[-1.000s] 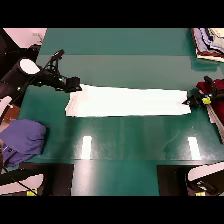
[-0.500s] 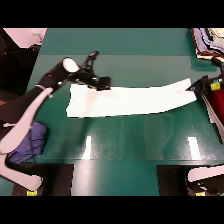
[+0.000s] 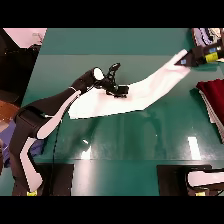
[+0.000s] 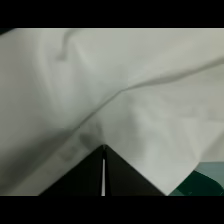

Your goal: Fold the shirts.

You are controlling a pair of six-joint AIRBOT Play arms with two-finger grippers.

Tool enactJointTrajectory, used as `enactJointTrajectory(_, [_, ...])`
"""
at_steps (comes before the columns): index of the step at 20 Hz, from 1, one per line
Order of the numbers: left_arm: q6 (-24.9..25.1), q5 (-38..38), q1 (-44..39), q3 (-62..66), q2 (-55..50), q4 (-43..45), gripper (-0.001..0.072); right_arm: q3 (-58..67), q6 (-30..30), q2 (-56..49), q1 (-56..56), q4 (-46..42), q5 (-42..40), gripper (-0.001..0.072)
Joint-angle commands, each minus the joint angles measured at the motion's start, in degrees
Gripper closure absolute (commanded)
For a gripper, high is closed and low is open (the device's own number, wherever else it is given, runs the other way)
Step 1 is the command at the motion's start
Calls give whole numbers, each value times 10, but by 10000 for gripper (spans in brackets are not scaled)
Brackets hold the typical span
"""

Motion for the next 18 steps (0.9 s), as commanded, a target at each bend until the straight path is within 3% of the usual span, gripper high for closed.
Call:
enactJointTrajectory(1, [-9,7,-5,7,-15,-1,680,49,15,3,67,1,-7,696])
enactJointTrajectory(6, [-6,-16,-4,29,-12,12,680,70,15,4,122,1,-37,696])
enactJointTrajectory(11, [-7,-98,7,110,-10,98,681,70,9,4,160,2,-61,696])
enactJointTrajectory(15, [-9,-189,80,191,-6,115,681,69,9,-1,199,2,-80,696])
enactJointTrajectory(18, [-9,-201,153,192,49,140,681,69,9,-21,246,2,-112,696])
